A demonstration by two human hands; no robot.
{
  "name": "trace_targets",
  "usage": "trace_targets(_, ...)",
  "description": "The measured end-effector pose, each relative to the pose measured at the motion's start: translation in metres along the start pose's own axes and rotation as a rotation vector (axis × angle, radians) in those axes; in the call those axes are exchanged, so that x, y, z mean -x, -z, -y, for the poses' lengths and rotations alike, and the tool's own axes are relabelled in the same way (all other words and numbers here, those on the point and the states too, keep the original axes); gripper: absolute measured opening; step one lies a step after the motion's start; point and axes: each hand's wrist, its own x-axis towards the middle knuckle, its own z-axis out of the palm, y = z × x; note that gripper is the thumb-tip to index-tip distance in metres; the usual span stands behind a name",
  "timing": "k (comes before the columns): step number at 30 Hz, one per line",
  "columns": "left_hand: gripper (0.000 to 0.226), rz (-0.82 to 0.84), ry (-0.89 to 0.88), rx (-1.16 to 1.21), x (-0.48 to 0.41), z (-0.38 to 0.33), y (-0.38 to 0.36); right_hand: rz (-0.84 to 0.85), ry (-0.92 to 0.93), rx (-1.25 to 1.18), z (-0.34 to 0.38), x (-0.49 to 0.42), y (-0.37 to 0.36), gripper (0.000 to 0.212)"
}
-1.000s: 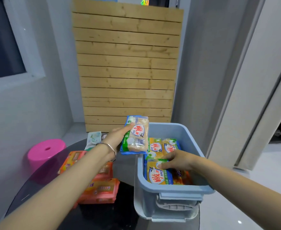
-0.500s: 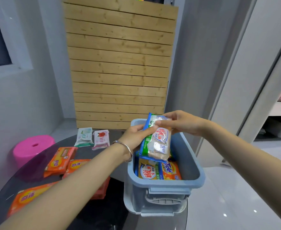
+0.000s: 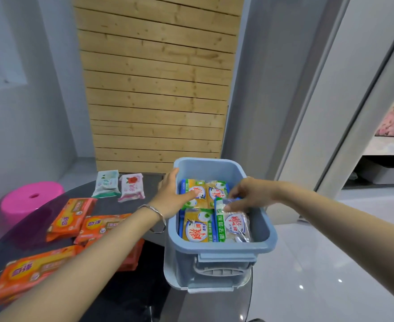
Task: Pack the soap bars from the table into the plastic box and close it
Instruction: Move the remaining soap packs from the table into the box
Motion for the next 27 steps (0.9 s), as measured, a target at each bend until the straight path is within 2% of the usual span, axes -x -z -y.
trace_targets(3, 0.075, -0.021, 0.001, 0.053, -0.002, 0.001, -0.001, -0.054, 0.0, 0.109, -0.005, -0.007, -0.012, 0.04)
trace_targets(6, 0.062, -0.006, 0.06, 0.225, -0.002, 0.004, -0.003, -0.109, 0.007, 0.19, -0.005, -0.011, -0.018, 0.033)
trace_targets(10, 0.061, -0.007, 0.135, 0.331, -0.005, 0.01, -0.005, -0.115, 0.0, 0.342, 0.002, -0.012, -0.024, 0.034)
trace_targets(19, 0.061, -0.056, 0.145, 0.409, 0.003, 0.022, -0.001, -0.072, -0.027, 0.271, 0.011, -0.004, -0.027, 0.035)
trace_targets(23, 0.056, -0.075, 0.165, 0.316, 0.022, 0.049, 0.022, -0.232, -0.039, 0.16, 0.02, -0.001, -0.025, 0.033)
trace_targets(27, 0.043, -0.136, 0.15, 0.156, 0.041, 0.083, 0.067, -0.441, 0.127, -0.307, 0.066, -0.003, -0.023, 0.026)
